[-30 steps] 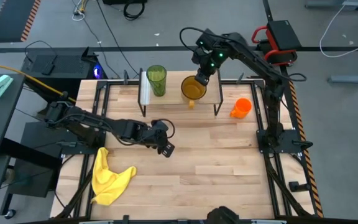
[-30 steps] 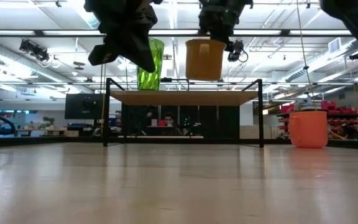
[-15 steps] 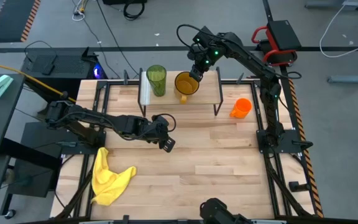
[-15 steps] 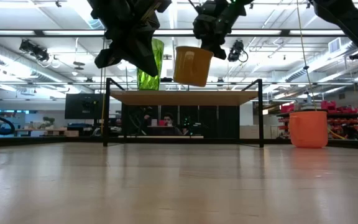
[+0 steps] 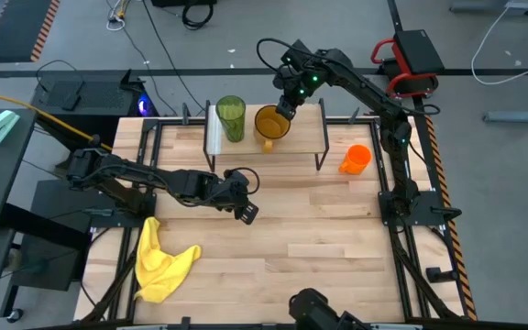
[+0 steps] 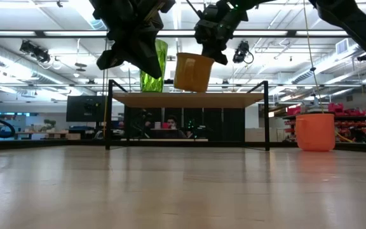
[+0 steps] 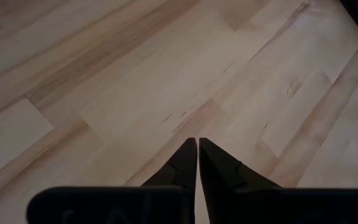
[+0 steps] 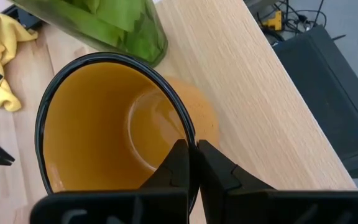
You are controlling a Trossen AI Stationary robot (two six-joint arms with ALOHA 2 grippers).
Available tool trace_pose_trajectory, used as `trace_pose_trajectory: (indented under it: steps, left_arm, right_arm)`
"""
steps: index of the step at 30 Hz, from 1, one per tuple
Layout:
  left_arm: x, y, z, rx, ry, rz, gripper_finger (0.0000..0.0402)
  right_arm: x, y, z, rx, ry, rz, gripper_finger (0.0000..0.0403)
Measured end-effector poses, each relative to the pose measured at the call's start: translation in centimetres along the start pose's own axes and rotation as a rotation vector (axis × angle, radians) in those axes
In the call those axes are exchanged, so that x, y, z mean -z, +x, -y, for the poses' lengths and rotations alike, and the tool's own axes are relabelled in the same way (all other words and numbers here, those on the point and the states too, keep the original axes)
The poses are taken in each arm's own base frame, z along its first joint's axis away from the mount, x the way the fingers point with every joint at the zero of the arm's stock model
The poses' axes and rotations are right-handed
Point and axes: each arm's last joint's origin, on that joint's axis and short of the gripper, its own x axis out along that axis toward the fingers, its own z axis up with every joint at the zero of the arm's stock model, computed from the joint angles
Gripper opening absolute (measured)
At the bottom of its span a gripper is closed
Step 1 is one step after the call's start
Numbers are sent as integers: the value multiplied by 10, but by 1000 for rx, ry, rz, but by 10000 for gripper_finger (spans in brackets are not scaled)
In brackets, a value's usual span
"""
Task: Stack small to large cups/mugs on shelf
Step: Put the yellow mug on the shelf
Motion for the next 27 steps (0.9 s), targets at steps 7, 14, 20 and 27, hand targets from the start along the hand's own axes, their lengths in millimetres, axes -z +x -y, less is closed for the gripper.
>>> trace_pose_trajectory:
  steps: [7,14,20,27]
  left_arm:
    - [0,0,0,0,-8,0,9]
    - [0,0,0,1,-9,1,24]
    - [0,0,0,2,-9,1,21]
    - [0,0,0,2,-8,0,9]
  right_arm:
    - [-1,0,0,1,-10,6,14]
    - [0,1,1,17,-15,-2,14]
    - [1,1,1,15,-14,-6,14]
    - [1,1,1,14,-10,-15,15]
